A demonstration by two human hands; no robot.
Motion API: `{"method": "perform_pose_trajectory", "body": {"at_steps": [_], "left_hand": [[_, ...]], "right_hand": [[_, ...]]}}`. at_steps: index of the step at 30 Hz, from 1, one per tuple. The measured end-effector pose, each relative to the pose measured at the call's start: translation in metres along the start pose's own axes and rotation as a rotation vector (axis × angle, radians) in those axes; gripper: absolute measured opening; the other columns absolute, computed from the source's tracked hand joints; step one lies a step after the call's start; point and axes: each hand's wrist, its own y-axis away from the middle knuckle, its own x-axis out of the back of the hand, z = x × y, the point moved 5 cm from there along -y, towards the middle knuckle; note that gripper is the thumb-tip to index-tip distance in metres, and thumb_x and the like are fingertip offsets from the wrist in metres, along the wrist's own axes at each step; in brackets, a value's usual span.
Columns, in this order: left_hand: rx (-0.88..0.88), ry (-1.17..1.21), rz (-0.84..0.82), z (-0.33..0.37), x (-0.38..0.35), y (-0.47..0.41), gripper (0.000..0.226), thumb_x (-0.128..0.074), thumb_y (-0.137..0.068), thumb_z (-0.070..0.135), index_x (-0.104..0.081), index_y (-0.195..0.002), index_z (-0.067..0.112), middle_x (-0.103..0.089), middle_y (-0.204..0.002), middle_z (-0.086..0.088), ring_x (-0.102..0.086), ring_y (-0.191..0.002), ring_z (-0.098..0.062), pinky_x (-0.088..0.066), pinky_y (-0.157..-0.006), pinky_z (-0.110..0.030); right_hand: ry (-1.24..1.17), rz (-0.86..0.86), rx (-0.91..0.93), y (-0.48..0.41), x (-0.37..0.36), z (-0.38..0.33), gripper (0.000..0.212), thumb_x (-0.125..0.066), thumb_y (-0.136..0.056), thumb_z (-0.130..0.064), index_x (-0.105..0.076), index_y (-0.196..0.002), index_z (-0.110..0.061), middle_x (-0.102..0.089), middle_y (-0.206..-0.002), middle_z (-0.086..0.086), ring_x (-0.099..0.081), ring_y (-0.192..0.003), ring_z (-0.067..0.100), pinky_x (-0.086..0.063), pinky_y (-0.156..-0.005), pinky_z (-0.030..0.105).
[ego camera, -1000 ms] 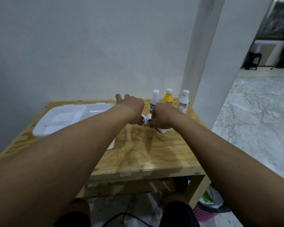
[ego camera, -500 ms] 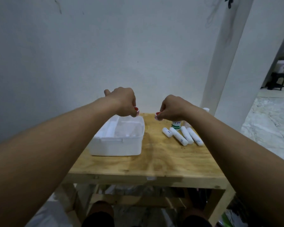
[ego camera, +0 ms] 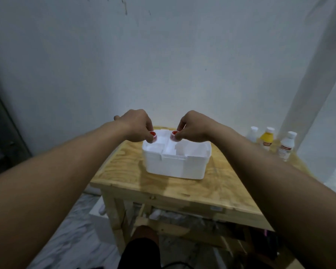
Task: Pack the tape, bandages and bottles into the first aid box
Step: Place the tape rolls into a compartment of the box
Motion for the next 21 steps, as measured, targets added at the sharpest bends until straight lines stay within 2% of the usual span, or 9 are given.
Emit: {"method": "perform_pose_trajectory", "body": {"at_steps": [4, 7, 9, 11, 13, 18, 21], "left_hand": [[0.014, 0.05, -0.042, -0.011, -0.008, -0.002, 0.034, -0.082, -0.069, 0.05, -0.076, -0.096, 0.03, -0.069, -0.092, 0.013, -0.062, -0.097, -0.018, -0.047, -0.095, -0.047], [0.011, 0.079, -0.082, -0.014, -0.015, -0.006, 0.036, -0.084, -0.066, 0.052, -0.078, -0.094, 0.03, -0.07, -0.091, 0.013, -0.063, -0.095, -0.017, -0.049, -0.095, -0.047], [0.008, 0.079, -0.112, -0.015, -0.018, -0.008, 0.039, -0.085, -0.065, 0.052, -0.078, -0.096, 0.029, -0.071, -0.092, 0.01, -0.063, -0.093, -0.017, -0.051, -0.093, -0.044], [0.0, 0.062, -0.158, -0.014, -0.021, -0.011, 0.041, -0.085, -0.068, 0.049, -0.078, -0.102, 0.026, -0.071, -0.096, 0.007, -0.063, -0.091, -0.016, -0.053, -0.084, -0.035], [0.001, 0.049, -0.203, -0.014, -0.024, -0.012, 0.042, -0.085, -0.071, 0.046, -0.077, -0.106, 0.022, -0.07, -0.099, 0.005, -0.062, -0.091, -0.017, -0.048, -0.075, -0.029], [0.025, 0.039, -0.245, -0.014, -0.025, -0.017, 0.044, -0.085, -0.072, 0.042, -0.078, -0.108, 0.018, -0.071, -0.103, 0.004, -0.063, -0.095, -0.018, -0.048, -0.075, -0.029], [0.041, 0.036, -0.272, -0.015, -0.027, -0.02, 0.044, -0.086, -0.071, 0.04, -0.078, -0.108, 0.017, -0.072, -0.104, 0.003, -0.064, -0.095, -0.018, -0.052, -0.078, -0.031]], "right_hand": [[-0.024, -0.026, 0.024, -0.007, -0.011, -0.01, 0.035, -0.08, -0.081, -0.041, -0.077, -0.097, -0.01, -0.065, -0.081, -0.003, -0.061, -0.079, 0.018, -0.039, -0.055, 0.026], [-0.035, -0.05, 0.047, -0.013, -0.018, -0.017, 0.034, -0.079, -0.083, -0.037, -0.077, -0.104, -0.011, -0.064, -0.085, -0.003, -0.061, -0.083, 0.019, -0.041, -0.059, 0.026], [-0.026, -0.065, 0.06, -0.017, -0.023, -0.021, 0.035, -0.08, -0.083, -0.036, -0.077, -0.107, -0.01, -0.065, -0.087, -0.002, -0.062, -0.085, 0.02, -0.042, -0.061, 0.027], [-0.013, -0.081, 0.066, -0.02, -0.028, -0.024, 0.036, -0.08, -0.083, -0.036, -0.077, -0.106, -0.009, -0.066, -0.087, -0.001, -0.062, -0.084, 0.02, -0.042, -0.06, 0.026], [-0.004, -0.101, 0.063, -0.023, -0.032, -0.026, 0.035, -0.08, -0.084, -0.035, -0.077, -0.106, -0.009, -0.065, -0.085, -0.002, -0.062, -0.084, 0.02, -0.041, -0.059, 0.025], [0.037, -0.148, 0.048, -0.029, -0.039, -0.026, 0.036, -0.08, -0.083, -0.032, -0.077, -0.109, -0.008, -0.068, -0.097, 0.002, -0.064, -0.092, 0.023, -0.046, -0.07, 0.03], [0.047, -0.167, 0.04, -0.031, -0.042, -0.026, 0.037, -0.081, -0.082, -0.031, -0.076, -0.109, -0.008, -0.07, -0.101, 0.004, -0.065, -0.094, 0.025, -0.048, -0.07, 0.03]]}}
